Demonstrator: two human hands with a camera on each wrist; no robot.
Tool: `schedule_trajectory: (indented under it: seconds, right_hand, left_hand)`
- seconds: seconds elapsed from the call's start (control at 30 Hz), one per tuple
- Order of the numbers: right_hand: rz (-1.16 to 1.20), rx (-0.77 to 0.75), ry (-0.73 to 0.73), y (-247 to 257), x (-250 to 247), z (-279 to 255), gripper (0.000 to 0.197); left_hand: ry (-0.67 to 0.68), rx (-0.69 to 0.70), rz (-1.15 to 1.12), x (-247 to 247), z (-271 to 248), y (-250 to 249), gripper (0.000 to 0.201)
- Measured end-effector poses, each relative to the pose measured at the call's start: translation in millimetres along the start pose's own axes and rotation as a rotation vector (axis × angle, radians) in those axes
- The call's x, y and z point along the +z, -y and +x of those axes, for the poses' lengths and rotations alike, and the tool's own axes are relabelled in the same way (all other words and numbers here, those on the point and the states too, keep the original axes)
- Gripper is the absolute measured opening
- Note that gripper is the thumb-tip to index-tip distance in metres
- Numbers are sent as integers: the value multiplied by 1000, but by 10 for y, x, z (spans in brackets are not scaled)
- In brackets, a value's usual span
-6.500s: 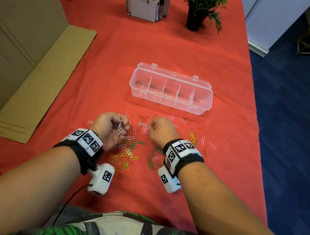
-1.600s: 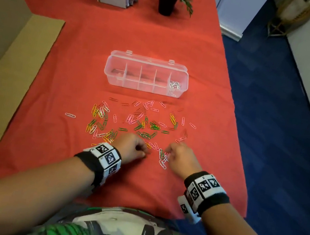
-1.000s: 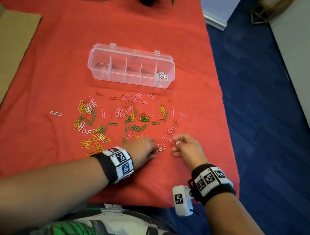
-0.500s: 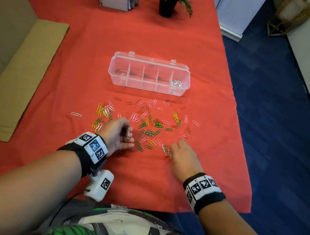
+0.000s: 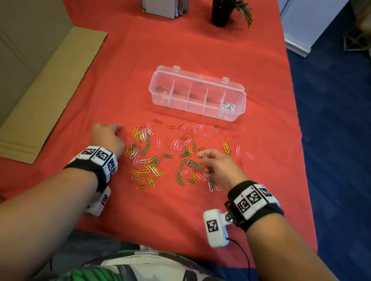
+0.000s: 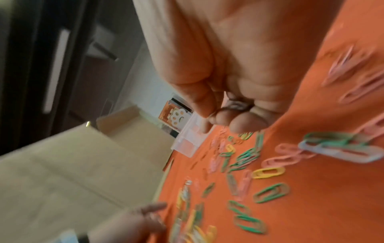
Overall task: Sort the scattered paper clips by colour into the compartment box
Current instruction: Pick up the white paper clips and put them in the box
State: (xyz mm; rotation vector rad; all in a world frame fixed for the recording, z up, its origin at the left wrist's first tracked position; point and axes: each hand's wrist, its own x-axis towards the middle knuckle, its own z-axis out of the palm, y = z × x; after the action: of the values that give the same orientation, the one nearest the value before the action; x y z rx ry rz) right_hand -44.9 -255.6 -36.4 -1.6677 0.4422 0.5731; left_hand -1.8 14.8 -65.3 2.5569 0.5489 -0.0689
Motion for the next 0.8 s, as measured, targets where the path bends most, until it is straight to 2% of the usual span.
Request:
schedule_trajectory:
  seconds: [0.07,0.13,0.2,0.3,0.4,0.47,0.53,0.6,0.7,0.73,0.8]
  right_hand:
    - [238,36,34,113,101,39,26]
    - [308,60,77,199,209,99,20]
    - [249,67,107,265,326,169,20]
    - [184,73,158,335,520,282,25]
    - [-76,-22,128,374,672,439,26]
    - [-315,-120,70,404,727,558,20]
    - [-557,-198,37,425,769,659,21]
    - [-843,-296,16,443,824,737,28]
    - [-1116,-438,49,476,967,801,42]
    - [-1161,-473,76,480,1018,801,47]
    - [-1230,-536,117,462,1097,780,55]
  left_hand:
    - [10,4,66,-2,16,64,43]
    - [13,34,67,-15,23,107,33]
    - [5,69,61,-15,41,150,22]
    - [25,65,92,-24,76,209,18]
    - [47,6,36,-23,57,218,17]
    - [90,-11,-96,-1,25,197,20]
    - [188,-82,-314,20,-36,142,25]
    - [299,-260,-599,11,-103,70,31]
    - [430,-530,-1054,-103,-179,-27,27]
    - [467,-588,-1157,-143,-184,-38,27]
    - [504,-643,-1224,-193,-171,-30,29]
